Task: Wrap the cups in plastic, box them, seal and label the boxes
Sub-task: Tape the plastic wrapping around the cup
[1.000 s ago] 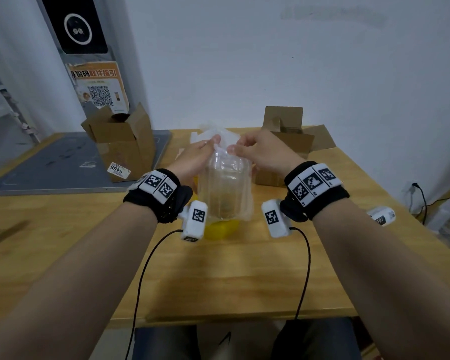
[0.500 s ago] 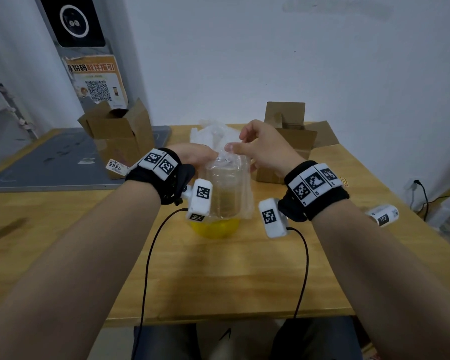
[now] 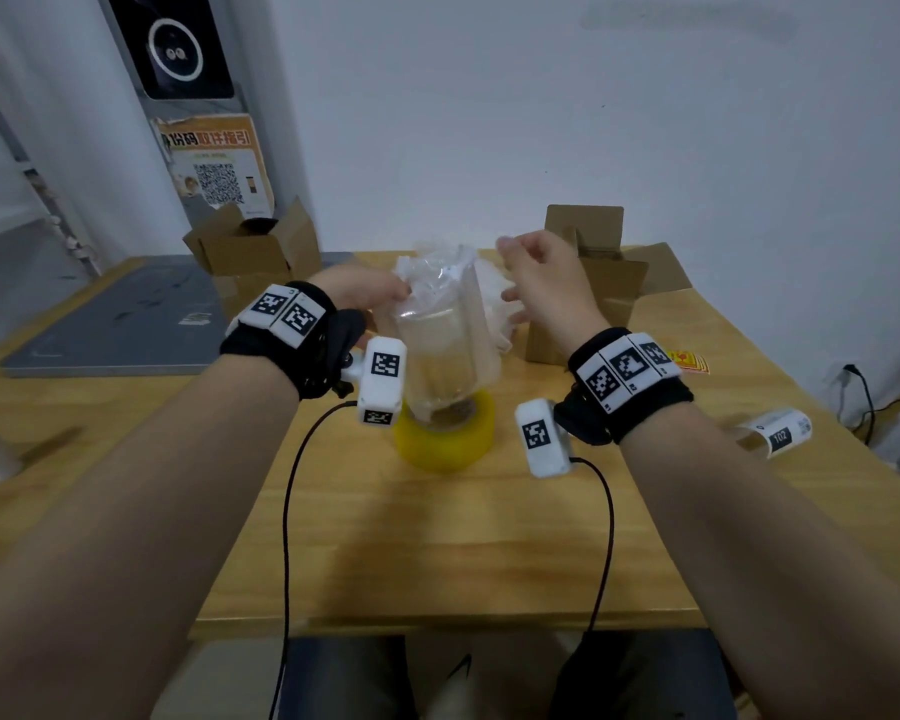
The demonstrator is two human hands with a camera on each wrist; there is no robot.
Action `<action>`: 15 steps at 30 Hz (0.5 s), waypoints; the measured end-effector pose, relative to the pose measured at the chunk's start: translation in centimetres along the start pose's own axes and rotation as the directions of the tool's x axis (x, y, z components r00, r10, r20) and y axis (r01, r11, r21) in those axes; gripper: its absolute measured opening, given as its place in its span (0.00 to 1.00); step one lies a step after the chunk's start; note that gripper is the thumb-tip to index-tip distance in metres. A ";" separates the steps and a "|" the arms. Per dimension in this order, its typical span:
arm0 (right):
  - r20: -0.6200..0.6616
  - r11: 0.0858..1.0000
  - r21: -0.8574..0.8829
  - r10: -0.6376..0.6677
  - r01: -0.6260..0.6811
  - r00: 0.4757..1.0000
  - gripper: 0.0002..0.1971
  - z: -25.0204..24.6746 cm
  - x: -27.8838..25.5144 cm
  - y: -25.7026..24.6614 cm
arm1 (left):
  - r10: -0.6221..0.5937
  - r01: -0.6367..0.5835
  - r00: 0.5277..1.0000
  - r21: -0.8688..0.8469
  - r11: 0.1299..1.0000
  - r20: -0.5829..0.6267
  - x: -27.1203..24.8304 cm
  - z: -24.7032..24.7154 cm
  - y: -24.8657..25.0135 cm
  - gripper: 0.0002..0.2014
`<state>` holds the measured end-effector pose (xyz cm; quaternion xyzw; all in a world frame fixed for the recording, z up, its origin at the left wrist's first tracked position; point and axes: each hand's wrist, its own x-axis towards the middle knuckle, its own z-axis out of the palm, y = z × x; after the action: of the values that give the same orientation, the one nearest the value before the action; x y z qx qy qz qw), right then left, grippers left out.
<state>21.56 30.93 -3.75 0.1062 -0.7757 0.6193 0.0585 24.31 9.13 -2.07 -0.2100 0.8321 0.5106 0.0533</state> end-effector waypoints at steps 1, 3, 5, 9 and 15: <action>-0.026 0.998 -0.032 0.047 -0.048 0.999 0.10 0.0 -0.1 0.3 | 0.014 -0.016 0.999 -0.034 0.999 -0.050 -0.4 -0.6 0.0 0.22; 0.006 0.975 -0.131 0.182 -0.180 0.983 0.13 0.2 -0.4 1.1 | 0.054 -0.065 0.991 -0.087 0.994 -0.123 -1.0 -1.7 -0.1 0.27; 0.140 0.907 -0.329 0.321 -0.262 0.937 0.13 0.7 -1.1 2.2 | 0.077 -0.094 0.982 -0.096 0.991 -0.175 -1.7 -2.7 -0.4 0.27; 0.362 0.696 -0.711 0.486 -0.102 0.795 0.17 2.9 -2.9 4.0 | 0.131 -0.143 0.961 -0.031 0.989 -0.245 -3.4 -3.7 -1.1 0.18; 0.307 0.702 -0.688 0.510 -0.183 0.803 0.26 4.7 -3.7 6.1 | 0.158 -0.126 0.937 0.119 0.985 -0.313 -5.3 -4.1 -2.6 0.13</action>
<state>23.85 28.01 -11.39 0.0761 -0.9310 0.2779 -0.2240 30.65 6.08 -0.71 -0.2270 0.8665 0.4309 -0.1097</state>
